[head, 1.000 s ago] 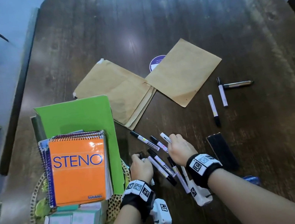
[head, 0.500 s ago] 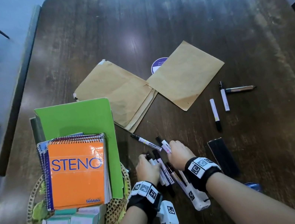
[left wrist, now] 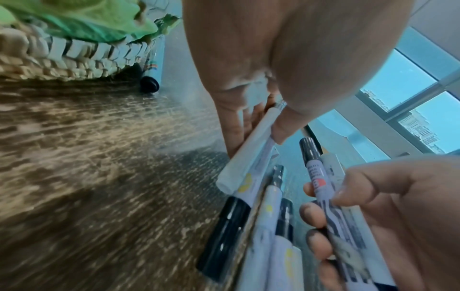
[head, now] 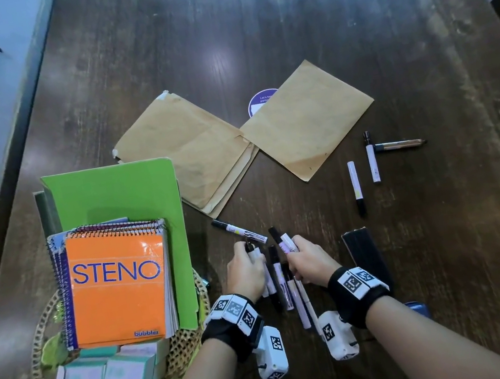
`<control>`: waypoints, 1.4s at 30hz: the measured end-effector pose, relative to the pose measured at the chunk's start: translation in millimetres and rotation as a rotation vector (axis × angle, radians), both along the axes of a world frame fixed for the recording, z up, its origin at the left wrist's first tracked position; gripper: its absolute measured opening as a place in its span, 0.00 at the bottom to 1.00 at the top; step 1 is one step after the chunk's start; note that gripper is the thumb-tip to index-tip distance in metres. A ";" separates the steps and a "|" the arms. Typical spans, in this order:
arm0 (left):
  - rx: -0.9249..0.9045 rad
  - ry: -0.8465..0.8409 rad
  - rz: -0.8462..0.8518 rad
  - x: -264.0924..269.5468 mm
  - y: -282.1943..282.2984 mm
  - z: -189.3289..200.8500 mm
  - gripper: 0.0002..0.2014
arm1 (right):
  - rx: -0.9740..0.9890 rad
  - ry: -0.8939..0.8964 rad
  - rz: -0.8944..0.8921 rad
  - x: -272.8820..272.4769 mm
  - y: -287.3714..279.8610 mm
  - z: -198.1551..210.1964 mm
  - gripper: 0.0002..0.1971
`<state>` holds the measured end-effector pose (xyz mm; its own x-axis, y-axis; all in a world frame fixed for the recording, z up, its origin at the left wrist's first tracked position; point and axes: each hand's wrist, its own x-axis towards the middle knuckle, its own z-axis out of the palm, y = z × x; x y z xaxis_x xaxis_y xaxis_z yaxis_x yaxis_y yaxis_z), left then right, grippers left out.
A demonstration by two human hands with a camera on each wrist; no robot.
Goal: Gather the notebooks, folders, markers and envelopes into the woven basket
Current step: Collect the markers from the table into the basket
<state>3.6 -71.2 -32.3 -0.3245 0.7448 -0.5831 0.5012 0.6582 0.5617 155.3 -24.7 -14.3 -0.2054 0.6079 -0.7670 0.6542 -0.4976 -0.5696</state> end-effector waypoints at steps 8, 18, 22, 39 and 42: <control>0.045 -0.338 0.126 -1.6 -9.3 16.5 0.09 | -0.056 0.144 -0.108 -7.2 -10.5 -2.5 0.07; 0.207 -0.416 0.053 -42.5 -61.2 62.4 0.04 | -0.105 0.598 -0.237 -57.9 -45.7 21.9 0.15; 0.326 -0.344 0.099 -81.6 -84.6 86.9 0.05 | 0.090 0.614 -0.023 -90.9 -61.8 36.6 0.09; 0.061 -0.240 -0.105 -159.1 -125.4 68.1 0.03 | 0.216 0.506 0.068 -155.5 -115.5 26.0 0.03; 0.056 -0.224 -0.159 -163.6 -121.5 66.5 0.07 | 0.189 0.436 0.066 -157.6 -113.2 32.5 0.10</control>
